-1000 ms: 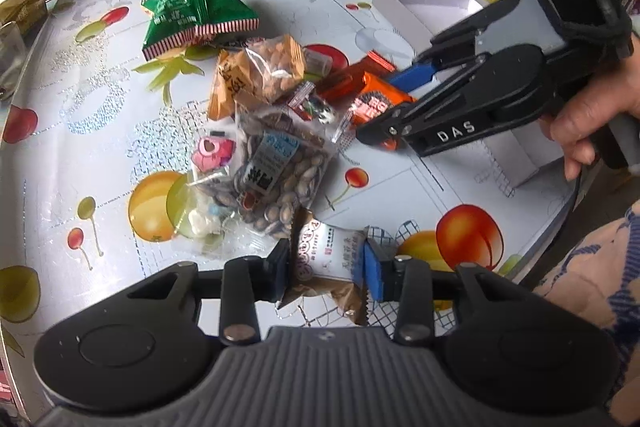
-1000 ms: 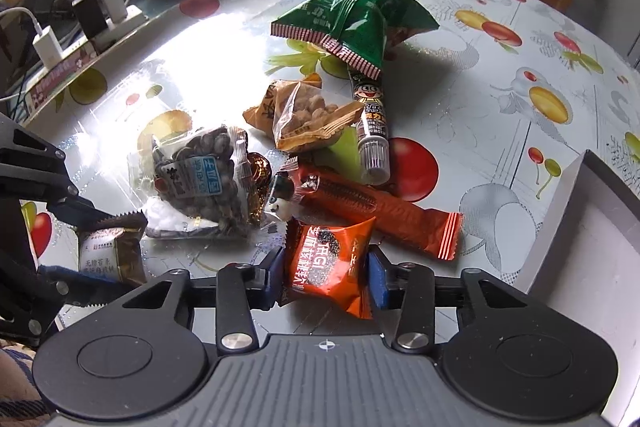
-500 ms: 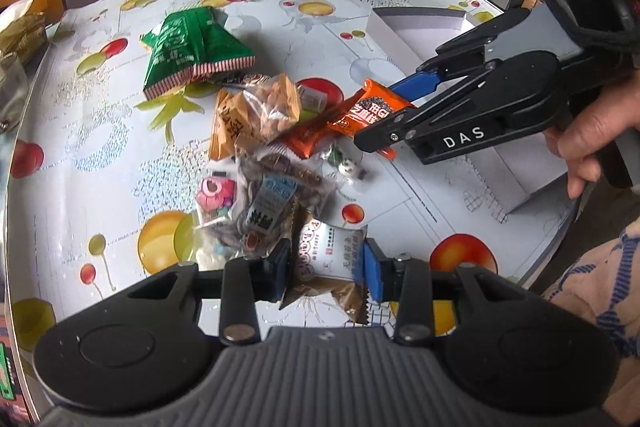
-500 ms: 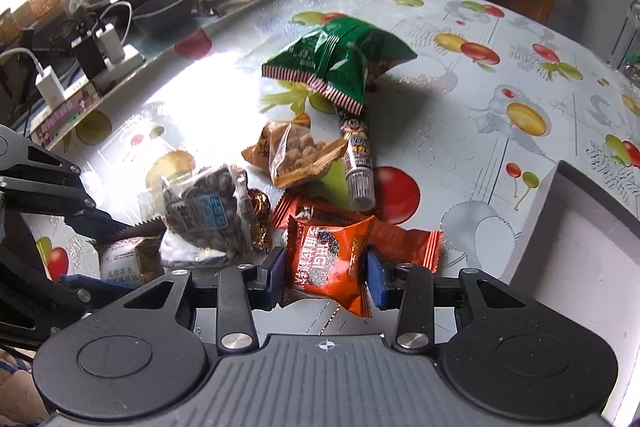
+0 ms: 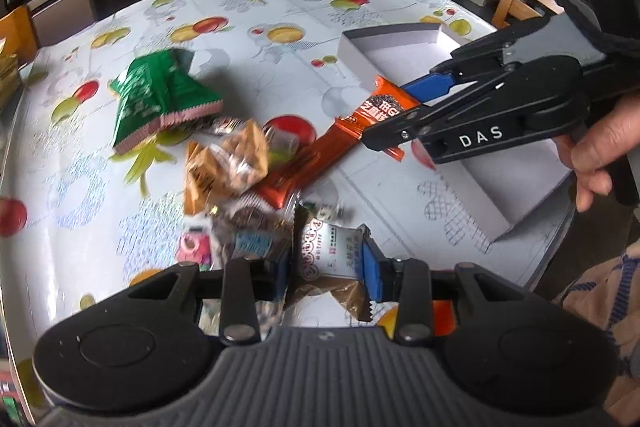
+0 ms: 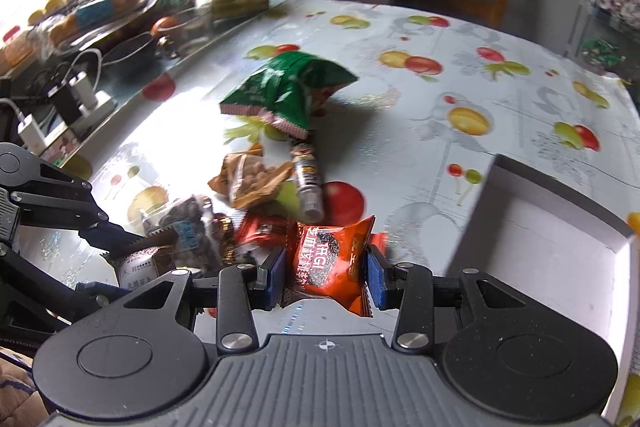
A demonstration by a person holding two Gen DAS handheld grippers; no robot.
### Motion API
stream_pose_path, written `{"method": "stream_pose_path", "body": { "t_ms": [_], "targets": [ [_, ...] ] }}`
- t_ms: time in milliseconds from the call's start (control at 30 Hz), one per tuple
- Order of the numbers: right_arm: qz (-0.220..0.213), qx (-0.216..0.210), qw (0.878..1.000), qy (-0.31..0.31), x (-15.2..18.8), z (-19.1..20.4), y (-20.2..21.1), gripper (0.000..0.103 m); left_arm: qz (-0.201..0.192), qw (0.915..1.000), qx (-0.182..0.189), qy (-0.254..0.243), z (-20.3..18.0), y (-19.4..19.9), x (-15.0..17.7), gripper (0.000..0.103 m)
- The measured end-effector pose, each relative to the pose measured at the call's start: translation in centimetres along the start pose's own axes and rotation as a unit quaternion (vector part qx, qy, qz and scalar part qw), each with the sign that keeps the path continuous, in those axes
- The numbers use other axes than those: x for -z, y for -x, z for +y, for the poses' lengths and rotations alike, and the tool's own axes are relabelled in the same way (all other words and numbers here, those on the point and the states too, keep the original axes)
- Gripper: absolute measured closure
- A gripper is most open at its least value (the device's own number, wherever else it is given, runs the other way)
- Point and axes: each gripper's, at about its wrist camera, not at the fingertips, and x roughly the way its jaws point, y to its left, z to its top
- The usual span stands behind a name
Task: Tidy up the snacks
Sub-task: 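Carry the pastry and orange candy over the white box with both tools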
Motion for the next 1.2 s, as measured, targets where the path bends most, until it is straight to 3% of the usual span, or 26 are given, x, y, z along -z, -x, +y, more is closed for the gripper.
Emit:
{"method": "stream_pose_path", "body": {
  "t_ms": [533, 933, 1200],
  "targets": [
    [-0.034, 0.070, 0.991, -0.105, 2.1, -6.6, 4.0, 0.061, -0.028, 0.9975, 0.046, -0.045, -3.3, -1.1, -5.5, 0.069],
    [-0.023, 0.098, 0.985, -0.141, 4.2, -10.6, 4.7, 0.061, -0.043, 0.9910, 0.079, -0.100, -8.1, -3.7, -10.9, 0.069],
    [-0.008, 0.099, 0.983, -0.157, 5.4, -13.1, 4.6, 0.061, -0.031, 0.9890, 0.091, -0.113, -10.7, -6.3, -12.7, 0.068]
  ]
}}
